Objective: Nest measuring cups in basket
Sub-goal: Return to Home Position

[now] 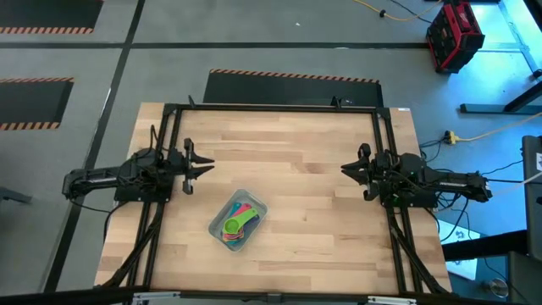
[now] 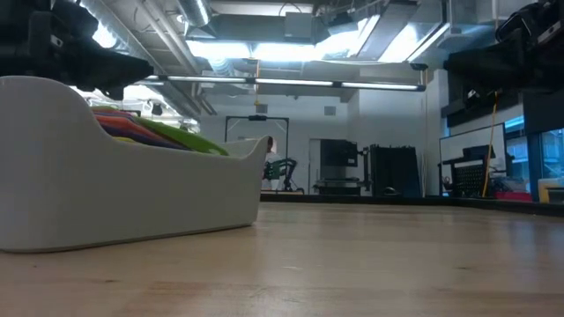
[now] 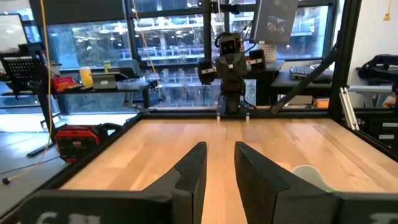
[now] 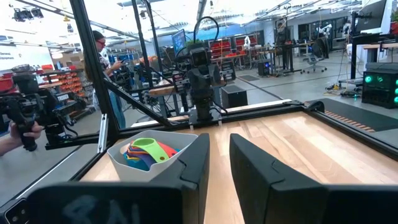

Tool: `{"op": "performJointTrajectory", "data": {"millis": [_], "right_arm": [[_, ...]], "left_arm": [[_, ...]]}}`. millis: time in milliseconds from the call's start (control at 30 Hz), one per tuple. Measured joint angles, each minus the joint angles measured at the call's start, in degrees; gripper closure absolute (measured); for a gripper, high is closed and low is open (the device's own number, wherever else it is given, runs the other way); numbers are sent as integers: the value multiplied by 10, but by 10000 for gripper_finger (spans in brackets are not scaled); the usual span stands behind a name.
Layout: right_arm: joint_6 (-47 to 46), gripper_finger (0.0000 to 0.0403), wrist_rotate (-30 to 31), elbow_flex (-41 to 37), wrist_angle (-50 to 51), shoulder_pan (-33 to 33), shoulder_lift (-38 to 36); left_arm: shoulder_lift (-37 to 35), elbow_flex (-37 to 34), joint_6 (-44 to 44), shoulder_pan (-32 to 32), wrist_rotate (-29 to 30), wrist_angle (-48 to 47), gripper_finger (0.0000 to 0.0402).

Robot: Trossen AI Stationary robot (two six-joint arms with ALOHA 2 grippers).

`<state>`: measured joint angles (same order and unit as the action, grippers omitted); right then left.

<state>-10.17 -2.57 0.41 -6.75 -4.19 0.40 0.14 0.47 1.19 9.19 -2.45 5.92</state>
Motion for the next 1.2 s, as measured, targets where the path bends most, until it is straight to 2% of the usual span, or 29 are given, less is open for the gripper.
{"op": "performJointTrajectory", "data": {"millis": [1200], "right_arm": [[0, 334, 0, 0, 0, 0, 0]], "left_arm": [[0, 0, 8, 0, 0, -27, 326]]}}
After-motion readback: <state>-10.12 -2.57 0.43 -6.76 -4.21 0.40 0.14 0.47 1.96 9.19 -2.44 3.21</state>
